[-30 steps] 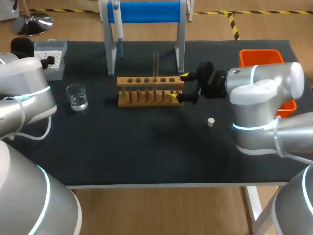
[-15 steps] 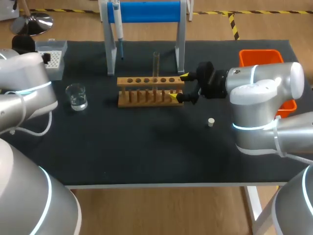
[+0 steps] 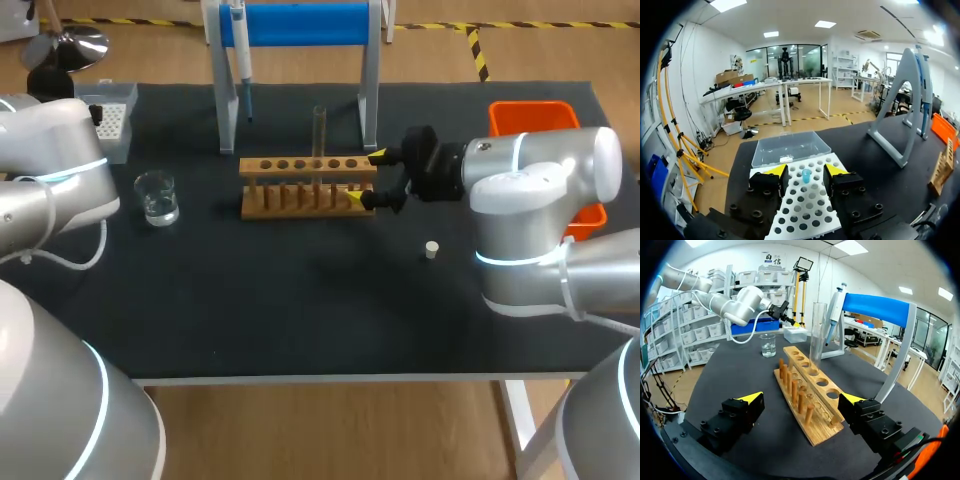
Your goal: Invert the test tube, pick up the pipette, mount the tip to pipette, aspirate from beaker and dispense into the tube, eject the tip, return the pipette, and cap with the stopper.
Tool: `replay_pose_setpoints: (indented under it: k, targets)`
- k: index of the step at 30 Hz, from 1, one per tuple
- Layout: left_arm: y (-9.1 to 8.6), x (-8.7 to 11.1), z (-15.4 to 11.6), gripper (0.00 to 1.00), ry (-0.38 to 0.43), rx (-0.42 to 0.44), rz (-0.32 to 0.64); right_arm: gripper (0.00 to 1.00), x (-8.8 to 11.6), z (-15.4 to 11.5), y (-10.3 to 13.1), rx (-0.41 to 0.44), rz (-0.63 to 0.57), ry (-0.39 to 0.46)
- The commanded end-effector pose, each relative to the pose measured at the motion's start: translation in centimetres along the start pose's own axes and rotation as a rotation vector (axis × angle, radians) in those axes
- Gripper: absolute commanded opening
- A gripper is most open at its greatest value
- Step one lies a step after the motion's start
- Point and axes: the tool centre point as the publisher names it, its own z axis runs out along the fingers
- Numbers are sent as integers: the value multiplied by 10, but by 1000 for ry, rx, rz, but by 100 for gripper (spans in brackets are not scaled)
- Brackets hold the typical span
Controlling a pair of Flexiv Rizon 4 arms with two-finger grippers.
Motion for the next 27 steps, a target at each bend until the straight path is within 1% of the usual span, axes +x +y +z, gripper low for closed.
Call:
replay_pose_setpoints:
  k: [1,17,27]
  targets:
    - [-3,-2,4,43,4,-12,-5,100,0,-1,0,0,0,2]
    - [1,-3,9,40,4,-12,-41,100,0,-1,0,0,0,2]
    - [3,-2,13,41,7,-18,-48,100,0,-1,0,0,0,2]
